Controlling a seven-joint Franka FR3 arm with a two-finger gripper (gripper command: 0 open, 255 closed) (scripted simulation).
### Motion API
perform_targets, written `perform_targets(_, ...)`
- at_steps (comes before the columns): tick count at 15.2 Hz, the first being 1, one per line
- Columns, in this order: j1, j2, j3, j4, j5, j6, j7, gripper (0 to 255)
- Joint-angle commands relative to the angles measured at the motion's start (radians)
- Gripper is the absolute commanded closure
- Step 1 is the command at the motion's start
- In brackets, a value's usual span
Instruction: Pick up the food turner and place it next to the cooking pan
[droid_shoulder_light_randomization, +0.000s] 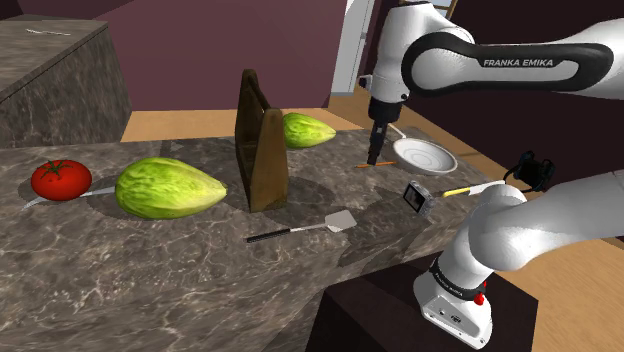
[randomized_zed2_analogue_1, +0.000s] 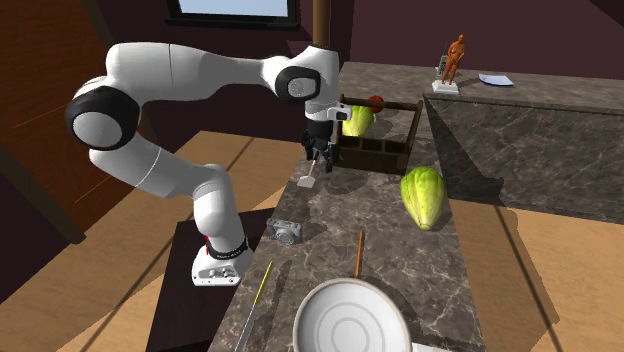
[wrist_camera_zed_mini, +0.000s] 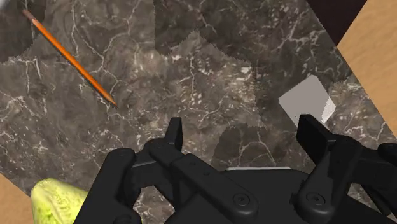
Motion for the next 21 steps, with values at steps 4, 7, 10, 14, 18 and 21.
perform_targets(4, 0.084, 0.095, 0.036, -0.023, 0.048, 0.147, -0.071, 0)
perform_targets(7, 0.133, 0.151, 0.055, -0.034, 0.074, 0.231, -0.119, 0)
perform_targets(10, 0.18, 0.209, 0.077, -0.04, 0.1, 0.312, -0.168, 0)
perform_targets(14, 0.243, 0.287, 0.108, -0.042, 0.133, 0.415, -0.236, 0)
perform_targets(18, 0.298, 0.356, 0.137, -0.038, 0.162, 0.503, -0.298, 0)
perform_targets(21, 0.298, 0.382, 0.142, -0.059, 0.162, 0.549, -0.297, 0)
